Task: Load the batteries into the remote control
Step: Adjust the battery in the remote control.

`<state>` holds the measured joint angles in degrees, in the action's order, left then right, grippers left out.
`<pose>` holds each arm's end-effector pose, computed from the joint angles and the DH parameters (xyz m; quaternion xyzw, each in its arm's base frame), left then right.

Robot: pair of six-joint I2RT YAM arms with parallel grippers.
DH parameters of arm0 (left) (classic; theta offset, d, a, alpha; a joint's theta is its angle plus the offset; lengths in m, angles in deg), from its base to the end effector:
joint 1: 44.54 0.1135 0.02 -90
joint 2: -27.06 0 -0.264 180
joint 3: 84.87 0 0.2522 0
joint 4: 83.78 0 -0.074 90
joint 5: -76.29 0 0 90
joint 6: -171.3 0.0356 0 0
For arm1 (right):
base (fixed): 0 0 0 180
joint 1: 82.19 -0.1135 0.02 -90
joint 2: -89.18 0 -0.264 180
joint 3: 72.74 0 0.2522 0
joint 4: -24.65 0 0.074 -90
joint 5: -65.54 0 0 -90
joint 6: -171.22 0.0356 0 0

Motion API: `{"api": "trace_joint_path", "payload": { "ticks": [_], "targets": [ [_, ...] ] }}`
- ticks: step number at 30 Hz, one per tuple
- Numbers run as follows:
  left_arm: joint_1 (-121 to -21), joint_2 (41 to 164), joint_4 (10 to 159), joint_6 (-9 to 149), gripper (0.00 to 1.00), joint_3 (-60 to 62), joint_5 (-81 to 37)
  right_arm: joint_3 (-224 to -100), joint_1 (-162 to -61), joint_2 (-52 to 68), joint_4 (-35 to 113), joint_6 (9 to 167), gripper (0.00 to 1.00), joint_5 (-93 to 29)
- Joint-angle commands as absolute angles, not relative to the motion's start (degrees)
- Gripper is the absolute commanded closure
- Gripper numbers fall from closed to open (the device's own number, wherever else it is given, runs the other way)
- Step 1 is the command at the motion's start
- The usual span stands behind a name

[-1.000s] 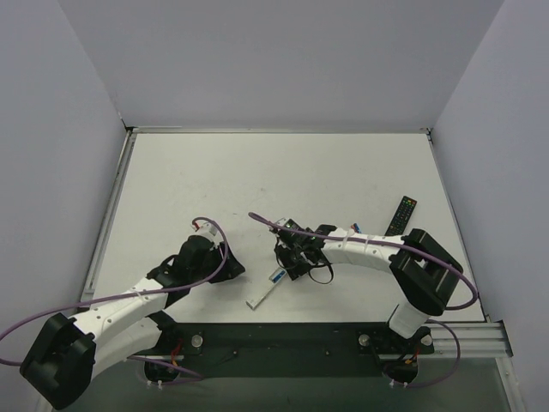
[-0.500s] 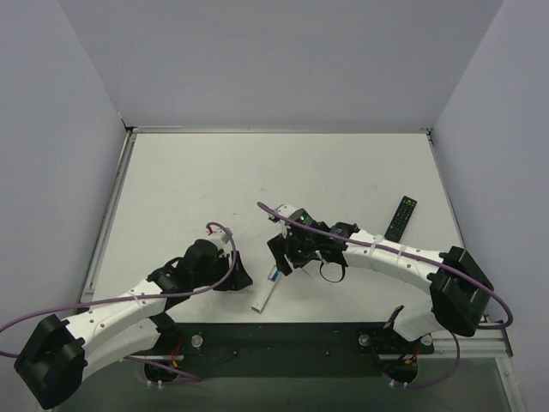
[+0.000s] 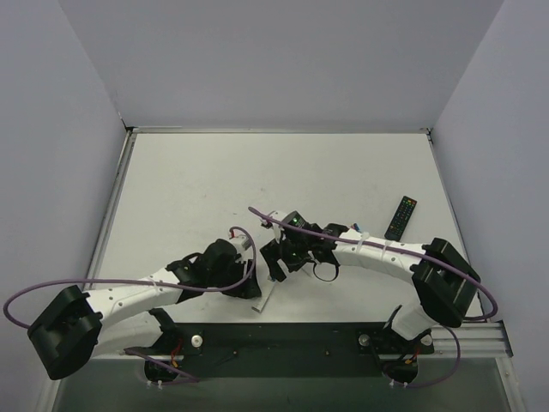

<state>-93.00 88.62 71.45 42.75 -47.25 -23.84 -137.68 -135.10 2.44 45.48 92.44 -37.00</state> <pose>0.1258 -0.1514 0.1614 0.1115 0.9260 -0.3017 0.1979 0.1863 0.2593 0.2098 -0.3649 0.8351 0.2967 0.2853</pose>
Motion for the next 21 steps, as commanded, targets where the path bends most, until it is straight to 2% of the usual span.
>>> {"api": "trace_joint_path", "payload": {
  "ticks": [1, 9, 16, 21],
  "targets": [
    [-94.5, 91.2, 71.7, 44.5, 0.33, -44.0, -25.3, -136.9, -135.3, 1.2, 43.0, 91.1, 0.22, -38.6],
    [-95.4, 93.6, 70.9, 44.4, 0.42, -43.0, -24.6, -135.6, -135.2, -0.6, 40.3, 90.2, 0.24, -39.8],
    [-96.2, 96.3, 69.8, 44.3, 0.46, -42.3, -24.0, -134.4, -135.3, -1.7, 39.3, 89.0, 0.33, -40.8],
    [-96.4, 96.6, 69.4, 44.1, 0.47, -42.2, -23.5, -134.1, -135.3, -1.8, 38.8, 88.3, 0.35, -41.2]
  ]
}}
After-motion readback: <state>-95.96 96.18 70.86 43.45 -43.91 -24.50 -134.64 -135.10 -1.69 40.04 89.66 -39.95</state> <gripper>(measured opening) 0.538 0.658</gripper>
